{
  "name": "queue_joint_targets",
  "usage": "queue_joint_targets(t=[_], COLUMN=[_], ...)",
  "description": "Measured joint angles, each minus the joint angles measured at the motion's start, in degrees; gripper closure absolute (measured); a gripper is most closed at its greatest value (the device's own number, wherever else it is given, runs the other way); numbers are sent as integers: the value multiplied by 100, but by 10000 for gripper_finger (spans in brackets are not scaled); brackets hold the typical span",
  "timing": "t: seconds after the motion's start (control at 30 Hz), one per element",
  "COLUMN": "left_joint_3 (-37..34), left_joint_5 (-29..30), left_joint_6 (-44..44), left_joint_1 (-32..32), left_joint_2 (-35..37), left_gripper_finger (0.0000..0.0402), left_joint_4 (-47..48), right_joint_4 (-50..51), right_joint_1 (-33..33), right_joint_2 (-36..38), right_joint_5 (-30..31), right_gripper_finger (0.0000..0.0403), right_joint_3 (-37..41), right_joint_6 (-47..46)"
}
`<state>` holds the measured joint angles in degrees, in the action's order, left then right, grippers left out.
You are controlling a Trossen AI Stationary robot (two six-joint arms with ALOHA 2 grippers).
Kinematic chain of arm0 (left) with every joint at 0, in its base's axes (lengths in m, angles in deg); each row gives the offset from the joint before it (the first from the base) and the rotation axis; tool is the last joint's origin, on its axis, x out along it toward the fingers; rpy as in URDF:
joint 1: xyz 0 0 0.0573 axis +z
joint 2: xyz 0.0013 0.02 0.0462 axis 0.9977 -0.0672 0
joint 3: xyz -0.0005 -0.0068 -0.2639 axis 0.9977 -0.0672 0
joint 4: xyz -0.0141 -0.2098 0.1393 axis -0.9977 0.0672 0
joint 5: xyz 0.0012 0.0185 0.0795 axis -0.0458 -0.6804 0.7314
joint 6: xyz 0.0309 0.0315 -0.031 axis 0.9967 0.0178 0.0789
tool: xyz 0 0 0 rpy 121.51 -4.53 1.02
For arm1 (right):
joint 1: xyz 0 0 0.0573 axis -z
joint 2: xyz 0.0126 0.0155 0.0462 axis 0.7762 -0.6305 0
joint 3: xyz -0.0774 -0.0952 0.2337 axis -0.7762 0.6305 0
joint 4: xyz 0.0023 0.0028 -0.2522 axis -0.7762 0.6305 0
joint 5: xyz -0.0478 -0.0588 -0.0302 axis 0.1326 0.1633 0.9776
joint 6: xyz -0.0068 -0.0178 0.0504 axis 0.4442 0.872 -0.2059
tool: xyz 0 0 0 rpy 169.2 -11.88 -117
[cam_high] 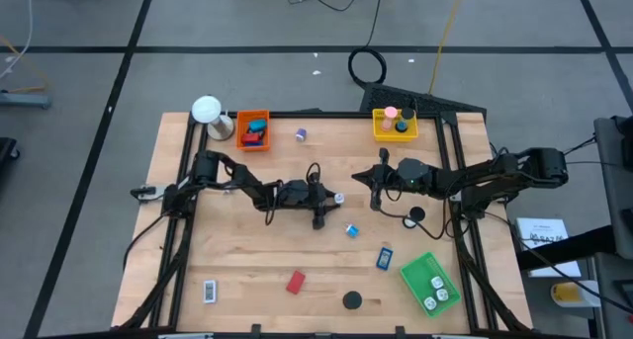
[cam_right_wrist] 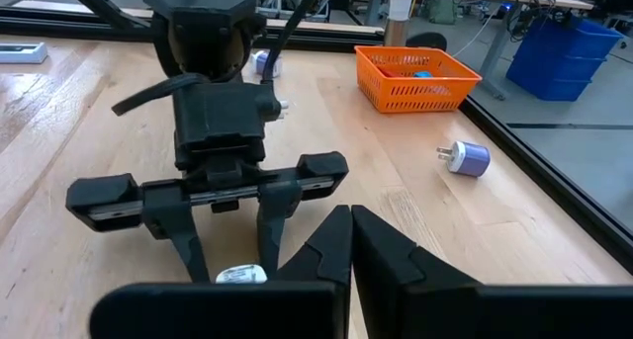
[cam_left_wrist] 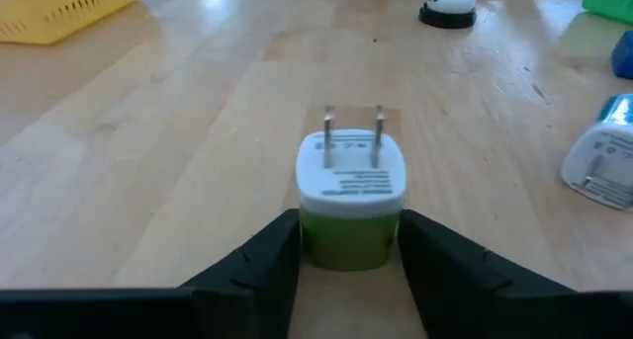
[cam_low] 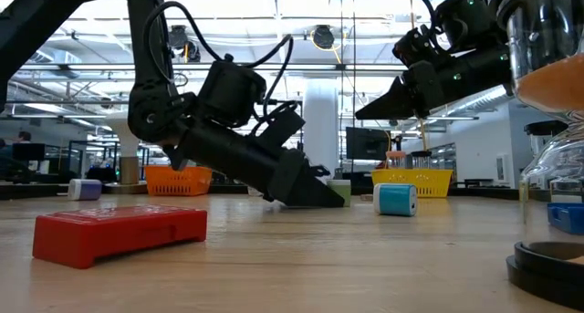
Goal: Pick & Place Office items
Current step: Put the green charger adapter into the green bin
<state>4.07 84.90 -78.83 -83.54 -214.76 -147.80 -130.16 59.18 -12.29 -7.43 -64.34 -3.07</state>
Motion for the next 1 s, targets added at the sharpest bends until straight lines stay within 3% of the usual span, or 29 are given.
queue_joint_targets(t=[0.27, 0.6, 0.73, 1.0], left_joint_3=[-2, -194, -690, -2053], left_joint_5=[12, 607, 668, 666], left_joint_6=[30, 484, 551, 389], left_joint_1=[-11, -18, -46, -46], left_joint_2=[81, 1157, 1493, 2079], left_gripper_finger=[189, 167, 190, 267], left_joint_4=[163, 2257, 2036, -160], right_joint_4=[0, 0, -5, -3], right_joint_1=[-1, 0, -1, -1], right_joint_2=[0, -2, -2, -2], right_joint_5=[2, 2, 2, 2], right_gripper_finger=[399, 398, 399, 399], right_joint_3=[0, 0, 0, 2], right_joint_6=[0, 0, 0, 14])
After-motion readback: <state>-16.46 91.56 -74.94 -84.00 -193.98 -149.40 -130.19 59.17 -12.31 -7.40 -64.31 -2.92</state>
